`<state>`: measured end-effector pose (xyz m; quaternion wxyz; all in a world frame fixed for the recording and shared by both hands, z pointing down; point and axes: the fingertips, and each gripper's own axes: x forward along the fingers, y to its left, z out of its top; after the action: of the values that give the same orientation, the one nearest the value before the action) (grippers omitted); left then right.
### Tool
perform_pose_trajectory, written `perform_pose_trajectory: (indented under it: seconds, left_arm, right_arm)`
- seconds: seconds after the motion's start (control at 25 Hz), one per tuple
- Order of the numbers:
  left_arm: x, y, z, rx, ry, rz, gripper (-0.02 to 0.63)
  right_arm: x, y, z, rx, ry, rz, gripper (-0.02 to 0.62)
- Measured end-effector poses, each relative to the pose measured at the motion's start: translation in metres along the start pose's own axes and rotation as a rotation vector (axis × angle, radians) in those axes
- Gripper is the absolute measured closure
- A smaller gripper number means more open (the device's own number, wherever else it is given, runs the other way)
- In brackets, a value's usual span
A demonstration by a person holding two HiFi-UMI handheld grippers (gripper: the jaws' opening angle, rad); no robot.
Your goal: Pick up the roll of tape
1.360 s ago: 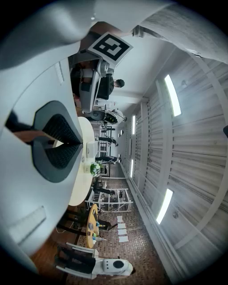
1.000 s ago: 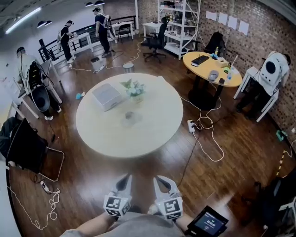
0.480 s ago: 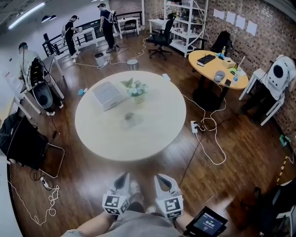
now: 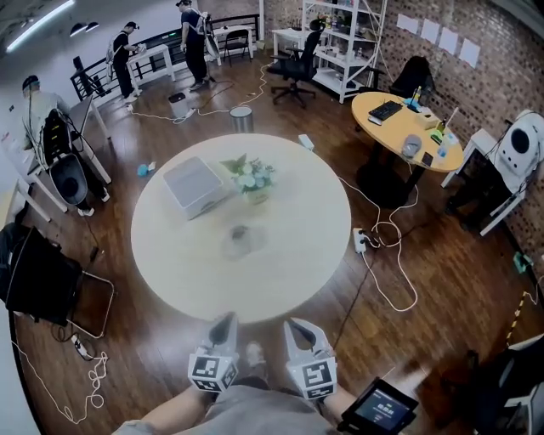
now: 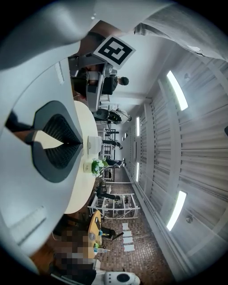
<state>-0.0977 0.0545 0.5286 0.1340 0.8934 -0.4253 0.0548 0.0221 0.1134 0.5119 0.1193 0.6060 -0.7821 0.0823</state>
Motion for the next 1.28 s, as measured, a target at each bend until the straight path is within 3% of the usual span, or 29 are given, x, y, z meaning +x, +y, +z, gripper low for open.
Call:
perform_pose_trajectory:
  seconds: [0.36, 0.68, 1.28]
  left_arm:
    - [0.079, 0.06, 0.027, -0.015, -0.003, -0.036, 0.606]
    - [0.117, 0.081, 0.028, -0.021, 0.02, -0.007, 0.606]
    - [0.204, 0.106, 0.022, -0.034, 0.082, 0.257, 0.606]
  right_arm:
    - [0.088, -0.022, 0.028, -0.027, 0.029, -0.028, 0.581]
    - [0.134, -0.04, 0.037, -0.048, 0.043, 0.012, 0.581]
    - [0.232, -0.123, 0.031, -0.051, 0.059, 0.259, 0.581]
